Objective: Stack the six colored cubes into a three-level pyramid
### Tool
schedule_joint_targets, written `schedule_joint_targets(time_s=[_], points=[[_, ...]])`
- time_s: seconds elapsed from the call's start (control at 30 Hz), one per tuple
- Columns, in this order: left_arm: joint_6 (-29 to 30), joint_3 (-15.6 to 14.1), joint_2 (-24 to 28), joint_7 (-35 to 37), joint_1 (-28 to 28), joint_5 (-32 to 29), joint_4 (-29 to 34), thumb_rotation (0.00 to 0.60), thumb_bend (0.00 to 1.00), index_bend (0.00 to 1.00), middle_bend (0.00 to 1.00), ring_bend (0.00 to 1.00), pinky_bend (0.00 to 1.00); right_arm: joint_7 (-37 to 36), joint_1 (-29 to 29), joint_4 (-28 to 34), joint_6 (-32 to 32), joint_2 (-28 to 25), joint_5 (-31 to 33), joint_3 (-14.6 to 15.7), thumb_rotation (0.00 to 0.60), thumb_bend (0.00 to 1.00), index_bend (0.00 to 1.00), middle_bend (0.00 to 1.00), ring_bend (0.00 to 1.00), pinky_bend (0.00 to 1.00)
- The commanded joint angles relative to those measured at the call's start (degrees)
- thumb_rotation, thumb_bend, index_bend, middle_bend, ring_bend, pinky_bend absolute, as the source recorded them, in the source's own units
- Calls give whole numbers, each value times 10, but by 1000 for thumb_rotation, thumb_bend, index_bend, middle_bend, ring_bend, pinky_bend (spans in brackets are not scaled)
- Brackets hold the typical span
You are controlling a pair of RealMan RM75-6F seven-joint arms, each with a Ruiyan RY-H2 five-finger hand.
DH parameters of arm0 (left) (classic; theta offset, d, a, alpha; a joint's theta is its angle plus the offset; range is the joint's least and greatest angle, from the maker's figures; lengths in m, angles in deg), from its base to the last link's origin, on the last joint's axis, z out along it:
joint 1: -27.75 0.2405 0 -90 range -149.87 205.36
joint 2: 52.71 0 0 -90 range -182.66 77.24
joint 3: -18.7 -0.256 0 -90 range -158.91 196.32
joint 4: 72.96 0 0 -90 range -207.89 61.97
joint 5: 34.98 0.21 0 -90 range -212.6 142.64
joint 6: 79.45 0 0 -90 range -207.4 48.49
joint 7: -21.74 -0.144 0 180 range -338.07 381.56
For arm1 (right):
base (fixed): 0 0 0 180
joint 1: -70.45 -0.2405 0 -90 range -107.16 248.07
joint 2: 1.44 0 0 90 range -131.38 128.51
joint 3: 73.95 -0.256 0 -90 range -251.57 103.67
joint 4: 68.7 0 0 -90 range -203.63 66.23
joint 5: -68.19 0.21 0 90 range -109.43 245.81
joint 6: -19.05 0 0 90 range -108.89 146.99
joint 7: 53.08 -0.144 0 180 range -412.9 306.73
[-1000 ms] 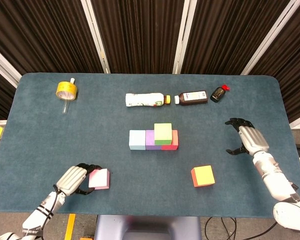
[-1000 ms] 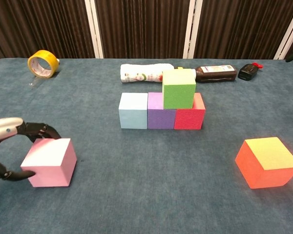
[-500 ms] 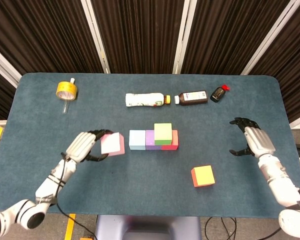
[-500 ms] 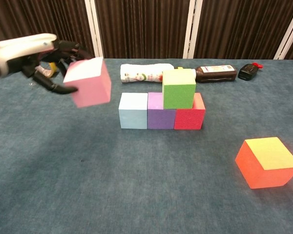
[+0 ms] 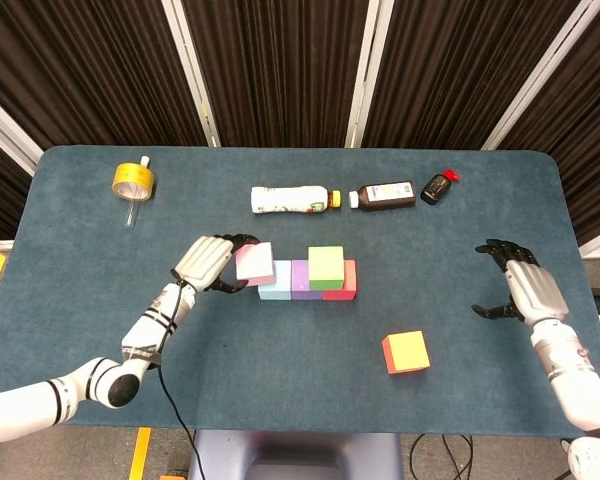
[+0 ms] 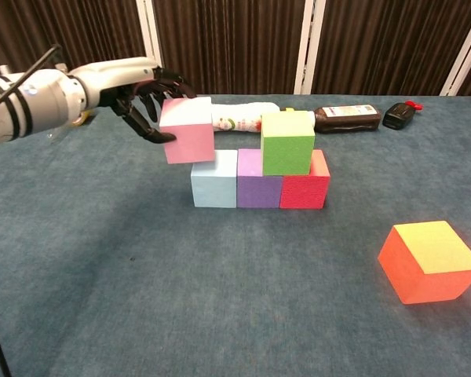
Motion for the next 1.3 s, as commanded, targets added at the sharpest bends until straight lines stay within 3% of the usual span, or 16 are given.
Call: schedule_joint_targets(time_s=[0.03, 0.67, 1.3], points=[[-8, 6, -13, -18, -18, -31, -7, 600, 331, 330, 430, 396, 342, -2, 1, 0, -1, -1, -1, 0, 600, 260, 288, 190, 69, 157], [6, 4, -43, -71, -65, -129, 11, 600, 337, 305, 421, 386, 317, -26, 13, -10, 3, -10, -9, 4, 600, 260, 288, 190, 69, 157], [6, -6, -54, -73, -87, -136, -3, 600, 336, 303, 417, 380, 297, -49, 21, -22, 8, -13, -17, 3, 600, 260, 285, 190, 69, 157]])
